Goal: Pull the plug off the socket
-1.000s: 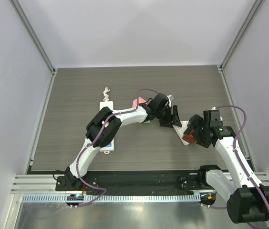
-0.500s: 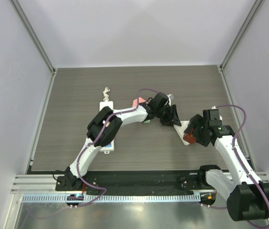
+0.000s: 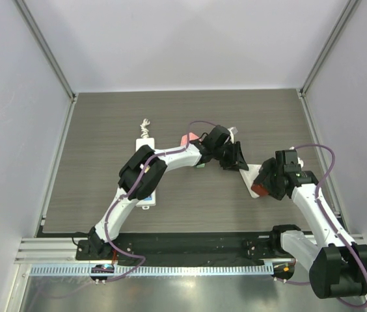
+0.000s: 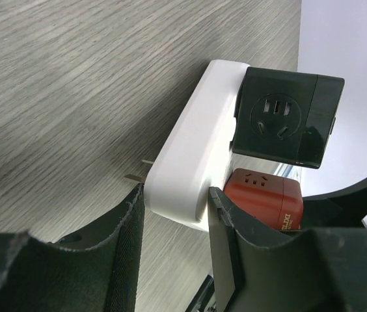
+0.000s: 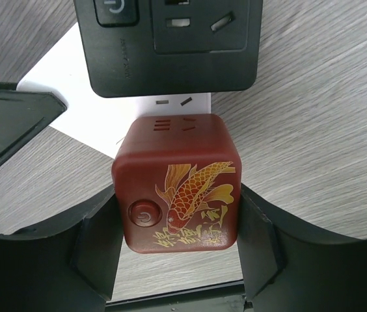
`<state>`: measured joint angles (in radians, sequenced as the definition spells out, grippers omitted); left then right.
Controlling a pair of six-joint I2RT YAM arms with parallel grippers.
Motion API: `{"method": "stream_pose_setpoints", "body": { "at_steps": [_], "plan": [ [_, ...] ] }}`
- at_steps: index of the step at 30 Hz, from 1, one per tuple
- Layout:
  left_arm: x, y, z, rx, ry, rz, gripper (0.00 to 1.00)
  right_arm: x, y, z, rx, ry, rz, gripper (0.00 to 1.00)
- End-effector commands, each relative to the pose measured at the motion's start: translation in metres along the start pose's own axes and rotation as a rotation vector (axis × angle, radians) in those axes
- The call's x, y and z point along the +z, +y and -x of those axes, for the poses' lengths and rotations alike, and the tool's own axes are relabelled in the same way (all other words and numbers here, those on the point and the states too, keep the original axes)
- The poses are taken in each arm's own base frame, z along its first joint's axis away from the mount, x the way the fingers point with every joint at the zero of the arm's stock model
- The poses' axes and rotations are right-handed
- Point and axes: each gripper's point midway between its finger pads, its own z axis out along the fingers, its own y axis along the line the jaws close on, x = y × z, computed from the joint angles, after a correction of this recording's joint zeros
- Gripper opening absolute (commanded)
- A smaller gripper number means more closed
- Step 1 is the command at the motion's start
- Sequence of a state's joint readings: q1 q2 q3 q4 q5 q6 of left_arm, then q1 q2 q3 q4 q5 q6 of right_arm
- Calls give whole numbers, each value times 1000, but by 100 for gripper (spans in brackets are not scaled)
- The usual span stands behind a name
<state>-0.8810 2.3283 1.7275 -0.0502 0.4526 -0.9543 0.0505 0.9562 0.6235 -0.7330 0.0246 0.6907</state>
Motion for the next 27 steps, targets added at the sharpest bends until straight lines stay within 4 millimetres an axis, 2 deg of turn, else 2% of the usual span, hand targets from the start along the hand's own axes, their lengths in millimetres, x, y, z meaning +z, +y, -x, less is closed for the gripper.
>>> {"method": "stream_pose_setpoints", "body": {
  "at_steps": [1,8,14,15,18,21,27],
  "plan": [
    [-1,6,-2,58,-4,37,0,-2,7,16,15,-71,18,66],
    [-4,26,3,140,-1,138,0,-2,9,18,14,-74,22,65],
    [-6,40,3,185,-8,192,0,-10,17,19,15,-85,75,38],
    [-6,44,4,183,-13,208,0,-12,19,20,21,-89,83,26],
    [-7,54,4,191,-22,246,0,-21,28,18,34,-81,136,1],
    [-10,59,5,206,-19,264,0,-28,37,16,50,-47,200,1],
    [-19,57,11,249,-34,295,0,-32,34,19,71,-45,218,1]
  ]
}}
